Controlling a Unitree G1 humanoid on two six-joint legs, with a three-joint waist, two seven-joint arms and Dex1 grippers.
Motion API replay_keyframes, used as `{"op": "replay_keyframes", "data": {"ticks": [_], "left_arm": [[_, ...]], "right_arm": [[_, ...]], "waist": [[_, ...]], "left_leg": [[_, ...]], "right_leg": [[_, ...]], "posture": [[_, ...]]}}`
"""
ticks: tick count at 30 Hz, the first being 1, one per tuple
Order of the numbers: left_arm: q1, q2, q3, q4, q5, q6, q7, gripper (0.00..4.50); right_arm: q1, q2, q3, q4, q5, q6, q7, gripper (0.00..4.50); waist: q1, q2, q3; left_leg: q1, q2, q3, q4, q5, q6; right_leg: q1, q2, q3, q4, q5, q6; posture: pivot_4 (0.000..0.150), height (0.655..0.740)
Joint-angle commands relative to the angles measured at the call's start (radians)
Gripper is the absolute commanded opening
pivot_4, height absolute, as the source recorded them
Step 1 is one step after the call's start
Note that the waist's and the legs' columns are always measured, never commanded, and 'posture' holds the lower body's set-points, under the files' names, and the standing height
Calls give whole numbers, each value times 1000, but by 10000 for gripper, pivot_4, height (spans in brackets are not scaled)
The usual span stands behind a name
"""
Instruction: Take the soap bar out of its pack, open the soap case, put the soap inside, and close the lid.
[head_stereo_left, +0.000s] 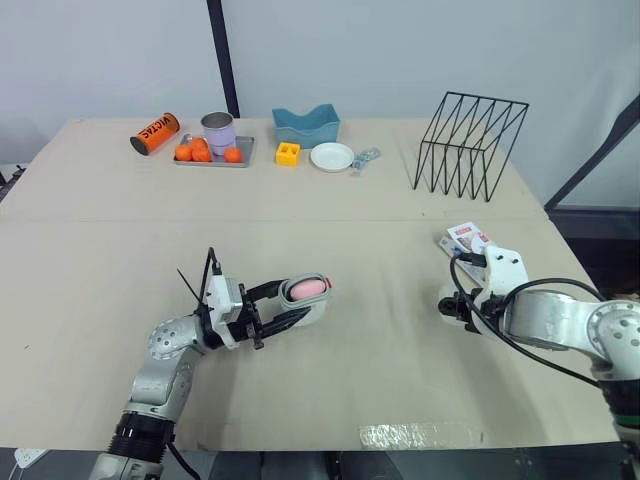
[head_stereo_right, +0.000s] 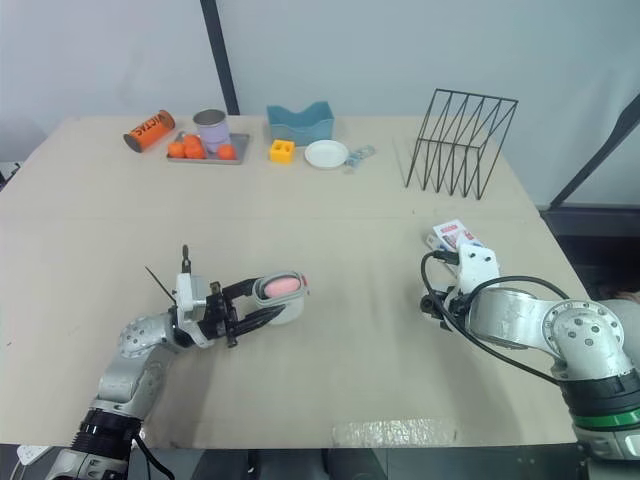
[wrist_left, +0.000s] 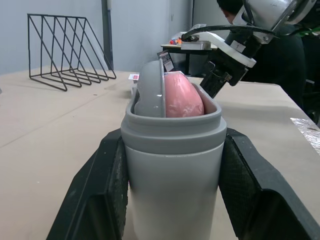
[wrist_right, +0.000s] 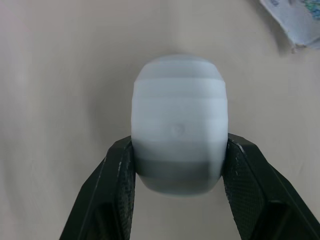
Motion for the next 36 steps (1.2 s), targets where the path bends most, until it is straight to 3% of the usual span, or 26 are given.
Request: {"op": "replay_keyframes", "data": {"ticks": [1, 11, 16, 26, 33, 36], "left_arm": [[-8, 29, -8, -35, -32, 7, -63, 19381], [-34, 14, -27, 18, -19, 12, -118, 19381], [-42, 6, -41, 51, -2, -4, -128, 19381], [-70, -10, -45, 83, 7, -15, -138, 19381], [-77, -10, -55, 88, 20, -24, -139, 19381], [-78, -7, -52, 84, 22, -27, -136, 19381]], "right_arm": [[-35, -50, 5, -27, -48, 41, 102, 19325], [-71, -69, 18, -98, -173, 84, 278, 19325], [-99, -92, 12, -171, -274, 136, 448, 19325], [-260, -274, 20, -295, -678, 125, 1180, 19325], [-383, -247, 113, -322, -913, 11, 1574, 19325], [-442, -178, 139, -341, -922, -31, 1735, 19325]], "waist": [[0, 0, 0], [0, 0, 0], [0, 0, 0], [2, 3, 1], [2, 3, 1], [1, 3, 2]], "left_leg": [[0, 0, 1, 0, 0, 0], [0, 0, 1, 0, 0, 0], [0, 0, 1, 0, 0, 0], [0, 1, 1, 0, 0, 1], [0, 0, 2, 0, 0, 1], [0, 0, 2, 0, 0, 1]], "right_leg": [[0, 0, 0, 0, 0, 0], [0, 0, 1, 0, 0, 0], [-1, 0, 0, 0, 0, 0], [-1, -1, 0, -1, 0, 0], [-1, -1, 0, -1, 0, 0], [-1, -1, 0, -1, 0, 0]], "posture": [[1500, 7400], [1500, 7400], [1500, 7400], [1500, 7400], [1500, 7400], [1500, 7400]]}}
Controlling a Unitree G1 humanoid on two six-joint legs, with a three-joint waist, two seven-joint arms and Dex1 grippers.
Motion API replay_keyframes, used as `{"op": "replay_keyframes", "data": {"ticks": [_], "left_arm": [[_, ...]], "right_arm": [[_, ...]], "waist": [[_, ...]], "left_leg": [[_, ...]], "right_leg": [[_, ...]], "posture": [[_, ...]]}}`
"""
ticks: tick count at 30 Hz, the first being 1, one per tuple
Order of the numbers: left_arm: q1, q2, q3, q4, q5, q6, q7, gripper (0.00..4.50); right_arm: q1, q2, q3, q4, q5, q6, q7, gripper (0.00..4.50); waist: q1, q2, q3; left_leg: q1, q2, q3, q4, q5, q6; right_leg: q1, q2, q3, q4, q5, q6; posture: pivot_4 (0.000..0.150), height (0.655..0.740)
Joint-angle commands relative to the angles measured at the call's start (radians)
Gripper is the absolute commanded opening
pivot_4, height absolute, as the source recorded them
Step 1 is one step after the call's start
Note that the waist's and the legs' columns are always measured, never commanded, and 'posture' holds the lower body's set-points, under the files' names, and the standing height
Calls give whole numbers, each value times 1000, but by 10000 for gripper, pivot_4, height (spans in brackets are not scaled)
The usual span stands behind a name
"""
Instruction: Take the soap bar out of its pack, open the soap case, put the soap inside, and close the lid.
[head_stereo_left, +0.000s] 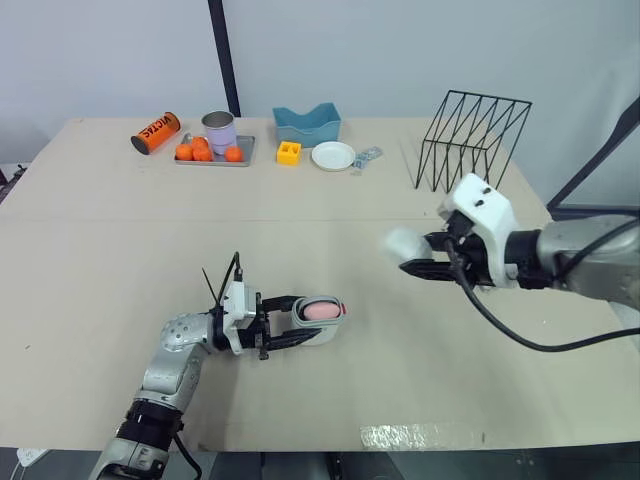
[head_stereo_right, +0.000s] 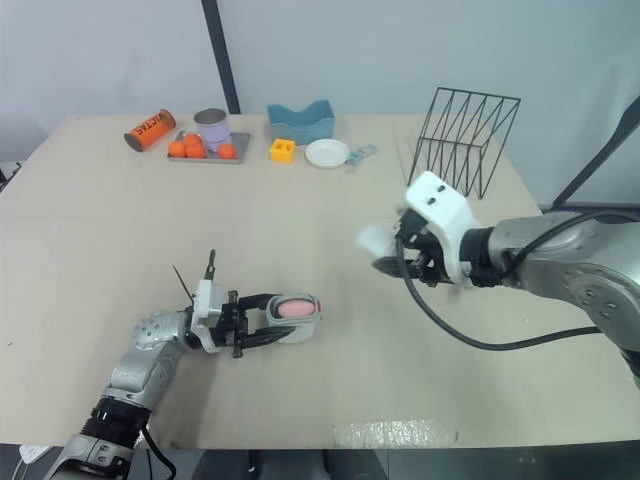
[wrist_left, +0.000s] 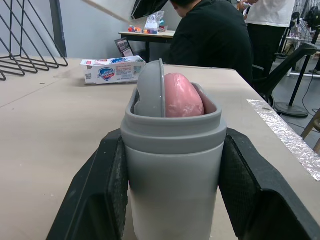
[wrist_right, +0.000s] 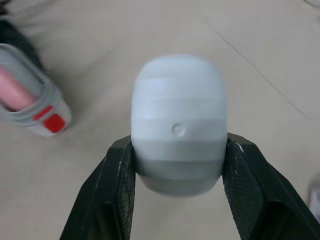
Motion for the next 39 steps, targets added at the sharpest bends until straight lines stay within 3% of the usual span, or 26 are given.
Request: {"op": "replay_keyframes", "data": {"ticks": [1, 15, 39], "left_arm": [[-11, 7, 6, -20, -2, -20, -3, 19381], [-16, 8, -17, -32, 14, -26, -20, 19381], [-74, -25, -44, 46, 44, -115, -46, 19381]], "right_arm": [[-71, 66, 3, -39, -3, -56, 201, 19325], [-173, 151, 244, 13, -408, -214, 567, 19325], [-247, 298, 334, 48, -559, -106, 714, 19325]], "waist": [[0, 0, 0], [2, 0, 0], [2, 0, 0]], "left_leg": [[0, 0, 0, 0, 0, 0], [0, -1, -1, 1, 0, 0], [0, -2, -3, 1, 0, 0]], "right_leg": [[0, 0, 0, 0, 0, 0], [1, -1, -2, 0, 0, 0], [2, -2, -4, 1, 0, 0]], "posture": [[1500, 7400], [1500, 7400], [1500, 7400]]}}
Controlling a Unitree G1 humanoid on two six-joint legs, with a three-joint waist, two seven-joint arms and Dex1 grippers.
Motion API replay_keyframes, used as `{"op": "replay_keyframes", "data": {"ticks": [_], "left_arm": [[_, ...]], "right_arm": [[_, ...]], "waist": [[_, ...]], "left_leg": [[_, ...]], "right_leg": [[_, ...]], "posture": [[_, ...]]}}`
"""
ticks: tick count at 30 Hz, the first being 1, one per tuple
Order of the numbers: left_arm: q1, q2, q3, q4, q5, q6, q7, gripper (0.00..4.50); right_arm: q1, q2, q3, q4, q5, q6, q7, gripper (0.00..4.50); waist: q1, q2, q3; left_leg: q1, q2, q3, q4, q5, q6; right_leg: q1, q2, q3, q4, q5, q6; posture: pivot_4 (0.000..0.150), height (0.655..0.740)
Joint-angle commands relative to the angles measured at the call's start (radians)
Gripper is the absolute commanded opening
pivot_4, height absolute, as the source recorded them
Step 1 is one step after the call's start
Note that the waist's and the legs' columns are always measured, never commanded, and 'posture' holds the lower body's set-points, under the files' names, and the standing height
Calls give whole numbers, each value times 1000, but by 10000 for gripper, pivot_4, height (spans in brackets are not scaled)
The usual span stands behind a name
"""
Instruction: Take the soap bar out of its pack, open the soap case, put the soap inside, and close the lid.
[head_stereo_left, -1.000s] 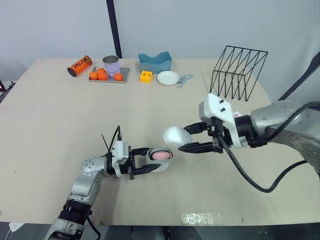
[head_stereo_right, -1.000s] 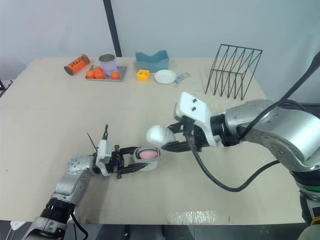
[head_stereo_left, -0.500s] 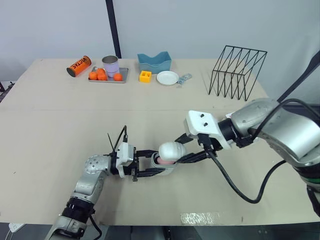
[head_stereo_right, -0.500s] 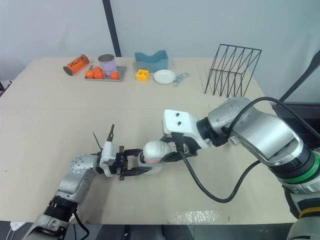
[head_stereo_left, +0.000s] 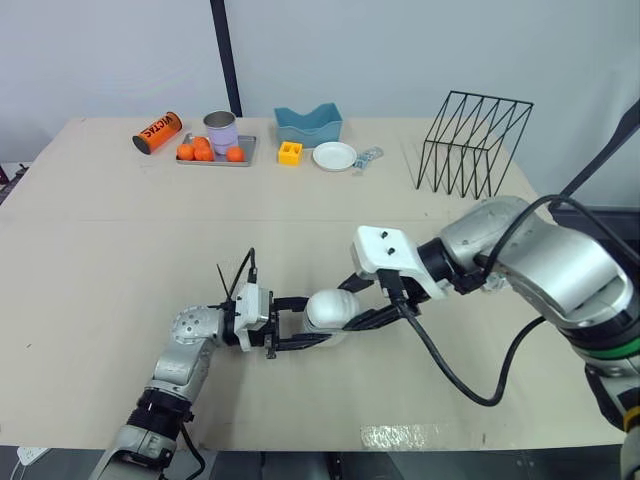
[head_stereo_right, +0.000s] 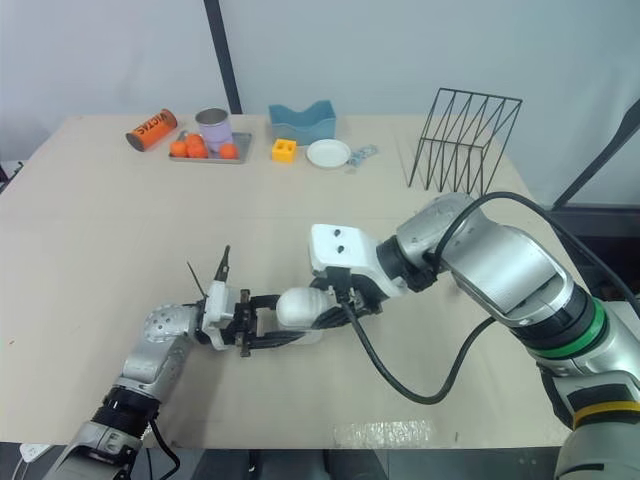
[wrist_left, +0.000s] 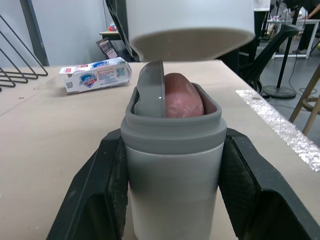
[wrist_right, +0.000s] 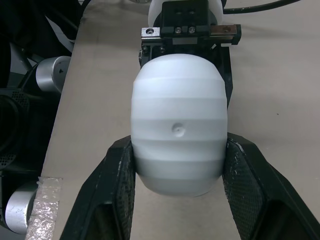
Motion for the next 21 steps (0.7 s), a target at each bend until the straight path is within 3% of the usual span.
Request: {"op": "replay_keyframes", "data": {"ticks": [1, 21], "left_arm": [[-16, -10, -1, -9, -3, -31, -2, 19381], [-19, -24, -4, 7, 10, -47, 9, 19381]], "right_arm": [[-36, 8, 14, 2, -17, 26, 15, 19325], [-107, 53, 89, -19, -53, 195, -8, 19325]], "waist": [[0, 0, 0], [0, 0, 0]], "left_leg": [[0, 0, 0, 0, 0, 0], [0, -1, -4, 1, 0, 0]], "right_leg": [[0, 0, 0, 0, 0, 0], [2, -1, -4, 0, 0, 0]], "posture": [[1500, 7400], [1500, 7400]]}}
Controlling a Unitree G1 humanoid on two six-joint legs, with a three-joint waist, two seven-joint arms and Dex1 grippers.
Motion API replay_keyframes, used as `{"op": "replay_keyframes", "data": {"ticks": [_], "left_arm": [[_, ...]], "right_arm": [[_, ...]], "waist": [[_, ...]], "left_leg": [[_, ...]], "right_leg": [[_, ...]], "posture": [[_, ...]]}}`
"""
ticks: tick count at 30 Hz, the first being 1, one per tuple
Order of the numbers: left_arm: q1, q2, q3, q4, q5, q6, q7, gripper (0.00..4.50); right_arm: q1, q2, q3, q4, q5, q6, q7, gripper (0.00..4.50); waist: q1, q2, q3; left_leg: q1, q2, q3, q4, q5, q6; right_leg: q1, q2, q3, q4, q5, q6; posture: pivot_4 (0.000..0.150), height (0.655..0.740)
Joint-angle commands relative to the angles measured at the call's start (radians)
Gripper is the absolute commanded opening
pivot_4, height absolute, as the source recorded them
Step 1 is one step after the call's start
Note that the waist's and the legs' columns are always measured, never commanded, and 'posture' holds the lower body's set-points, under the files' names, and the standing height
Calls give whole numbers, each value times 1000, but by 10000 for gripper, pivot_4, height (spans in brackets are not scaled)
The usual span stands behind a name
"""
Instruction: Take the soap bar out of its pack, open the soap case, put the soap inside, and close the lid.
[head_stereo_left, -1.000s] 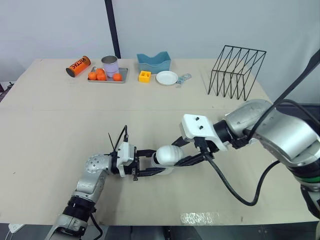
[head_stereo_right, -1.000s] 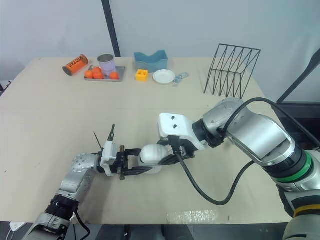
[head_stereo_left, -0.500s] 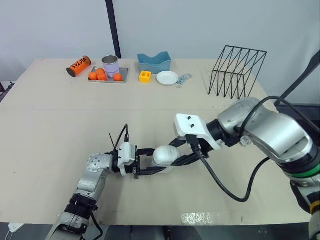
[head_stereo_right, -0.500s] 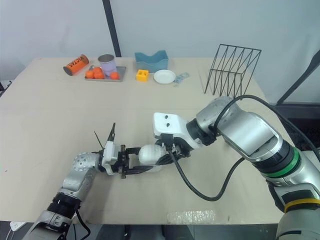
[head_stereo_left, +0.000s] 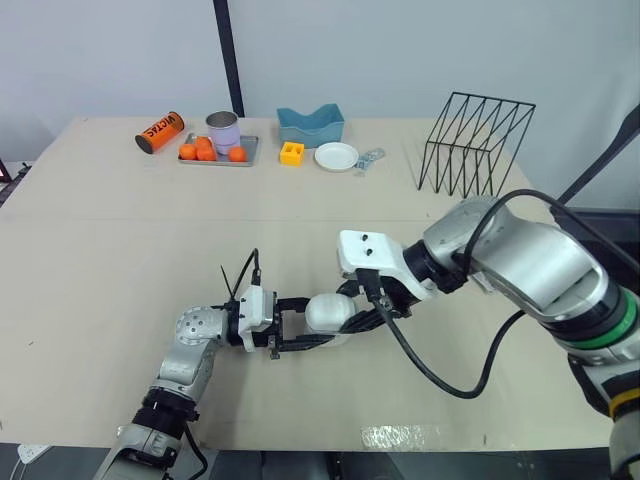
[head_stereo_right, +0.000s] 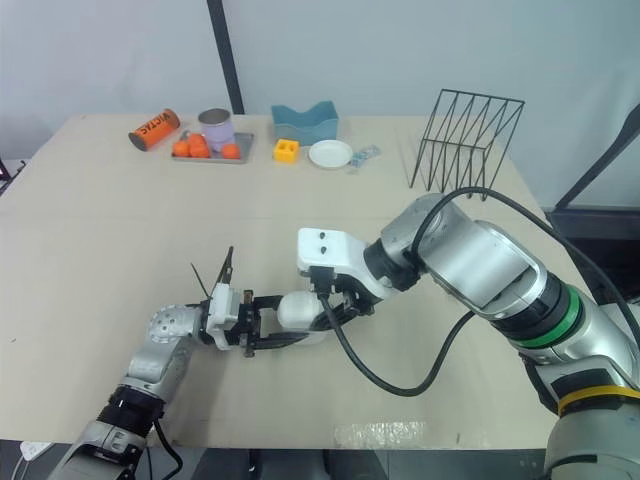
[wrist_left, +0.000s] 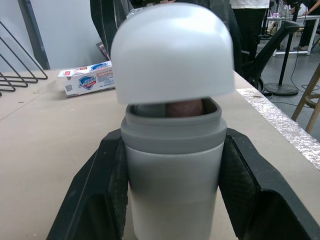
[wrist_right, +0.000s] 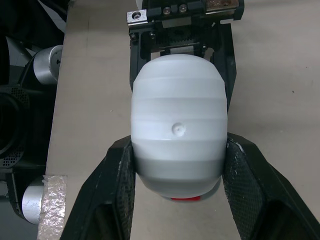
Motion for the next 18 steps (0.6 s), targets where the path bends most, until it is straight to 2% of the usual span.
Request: {"op": "replay_keyframes", "data": {"ticks": [1, 18], "left_arm": [[-15, -5, 3, -8, -6, -21, 5, 19381], [-28, -18, 4, 18, -5, -33, 10, 19381]], "right_arm": [[-30, -2, 0, -33, 7, 29, 0, 19325], [-35, -31, 31, -78, 12, 94, -10, 19325]], "waist": [[0, 0, 0], [0, 0, 0]], "left_leg": [[0, 0, 0, 0, 0, 0], [0, -1, -3, 1, 0, 0]], "right_leg": [[0, 0, 0, 0, 0, 0], [2, -1, -5, 0, 0, 0]], "posture": [[1500, 7400], [1500, 7400]]}}
